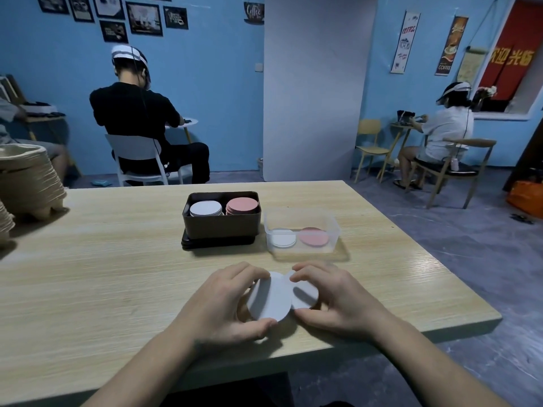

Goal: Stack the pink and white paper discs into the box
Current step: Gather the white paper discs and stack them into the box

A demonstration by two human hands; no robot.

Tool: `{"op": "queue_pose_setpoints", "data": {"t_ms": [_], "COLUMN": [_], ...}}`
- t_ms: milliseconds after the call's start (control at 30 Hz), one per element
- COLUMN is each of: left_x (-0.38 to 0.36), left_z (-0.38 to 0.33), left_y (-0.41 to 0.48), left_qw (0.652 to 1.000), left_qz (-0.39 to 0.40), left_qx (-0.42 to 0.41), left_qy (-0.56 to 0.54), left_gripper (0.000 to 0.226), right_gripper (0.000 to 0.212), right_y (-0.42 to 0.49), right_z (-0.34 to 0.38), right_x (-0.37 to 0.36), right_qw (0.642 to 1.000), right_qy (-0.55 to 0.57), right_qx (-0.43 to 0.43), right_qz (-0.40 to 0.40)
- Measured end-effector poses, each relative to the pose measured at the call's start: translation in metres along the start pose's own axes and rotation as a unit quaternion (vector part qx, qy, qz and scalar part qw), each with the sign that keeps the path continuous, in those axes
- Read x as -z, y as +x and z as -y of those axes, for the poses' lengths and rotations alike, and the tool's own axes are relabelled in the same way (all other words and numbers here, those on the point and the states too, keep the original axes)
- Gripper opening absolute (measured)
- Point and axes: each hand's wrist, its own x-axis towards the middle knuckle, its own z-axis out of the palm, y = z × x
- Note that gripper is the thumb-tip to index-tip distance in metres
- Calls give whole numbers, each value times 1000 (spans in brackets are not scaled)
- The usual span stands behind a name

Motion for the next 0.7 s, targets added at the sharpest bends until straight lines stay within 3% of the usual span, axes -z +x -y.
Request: {"op": "queue_pose_setpoints", "data": {"t_ms": [333,533,700], "left_x": [-1,-2,-2], "left_z": [-2,-1,3], "left_y": [-1,-1,-2], "left_qw": [999,998,998], "left_qz": [-28,-34,-53], "left_qx": [26,41,41], "left_qy": [37,15,-9], "left_gripper": [67,66,51], "right_gripper": [32,21,24], "right_y": [13,14,14], "right_z": [10,10,9], "right_x": [-19,-21,-18], "right_qw": [998,997,994], "right_qy": [38,65,100], "right_qx": [33,36,23], "right_qz": [33,1,-34]}}
